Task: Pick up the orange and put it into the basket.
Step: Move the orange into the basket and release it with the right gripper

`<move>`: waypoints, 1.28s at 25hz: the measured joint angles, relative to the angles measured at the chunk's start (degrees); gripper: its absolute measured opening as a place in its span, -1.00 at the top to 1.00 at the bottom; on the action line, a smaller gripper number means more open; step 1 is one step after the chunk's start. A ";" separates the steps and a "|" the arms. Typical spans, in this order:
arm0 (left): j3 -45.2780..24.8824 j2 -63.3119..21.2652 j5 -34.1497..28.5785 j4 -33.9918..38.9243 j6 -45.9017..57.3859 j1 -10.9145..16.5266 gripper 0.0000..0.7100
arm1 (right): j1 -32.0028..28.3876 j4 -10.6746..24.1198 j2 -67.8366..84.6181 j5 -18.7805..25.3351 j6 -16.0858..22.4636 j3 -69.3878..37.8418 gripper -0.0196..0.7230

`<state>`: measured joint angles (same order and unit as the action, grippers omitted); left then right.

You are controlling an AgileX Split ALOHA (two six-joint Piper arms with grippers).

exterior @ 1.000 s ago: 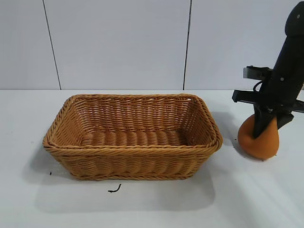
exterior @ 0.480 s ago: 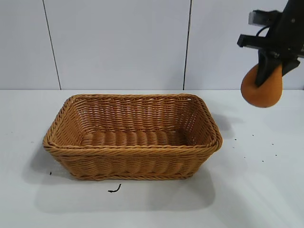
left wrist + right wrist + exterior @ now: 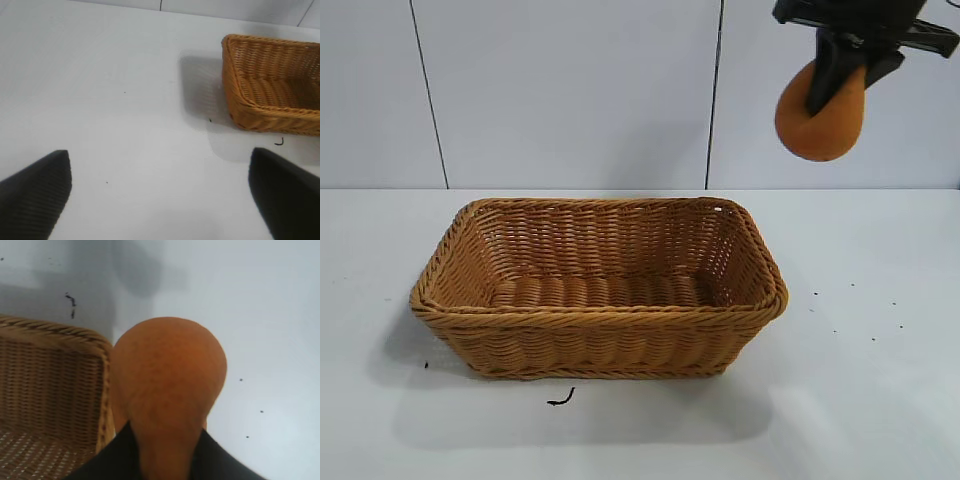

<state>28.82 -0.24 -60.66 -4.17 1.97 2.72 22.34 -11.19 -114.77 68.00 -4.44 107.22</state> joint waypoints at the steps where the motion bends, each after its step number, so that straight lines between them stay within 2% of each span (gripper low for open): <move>1: 0.00 0.00 0.00 0.00 0.00 0.00 -0.95 | 1.46 -0.06 0.00 -0.69 0.00 0.00 0.66; 6: 0.00 0.00 0.00 0.00 0.00 0.00 -0.95 | 7.65 0.01 -1.71 -3.63 0.16 0.00 0.66; 11: 0.00 0.00 0.00 0.00 0.00 0.00 -0.95 | 10.76 0.07 -6.88 -8.17 0.65 0.00 0.66; 23: 0.00 0.00 0.00 0.00 0.00 0.00 -0.95 | 11.14 0.12 -15.09 -8.84 1.87 0.00 0.62; 24: 0.00 0.00 0.00 0.00 0.00 0.00 -0.95 | 11.14 0.12 -15.09 -8.87 1.87 0.00 0.52; 26: 0.00 0.00 0.00 0.00 0.00 0.00 -0.95 | 11.14 0.12 -15.09 -8.87 1.87 0.00 0.13; 28: 0.00 0.00 0.00 0.00 0.00 0.00 -0.95 | 11.14 0.12 -15.09 -8.77 1.87 0.00 -0.46; 30: 0.00 0.00 0.00 0.00 0.00 0.00 -0.95 | 11.14 0.12 -15.02 -7.85 1.87 0.69 -0.75; 32: 0.00 0.00 0.00 0.00 0.00 0.00 -0.95 | 11.14 0.53 -15.02 -5.73 1.81 2.28 -0.86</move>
<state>28.82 -0.24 -60.66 -4.17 1.97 2.72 33.48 -10.67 -129.79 62.28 -2.63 109.50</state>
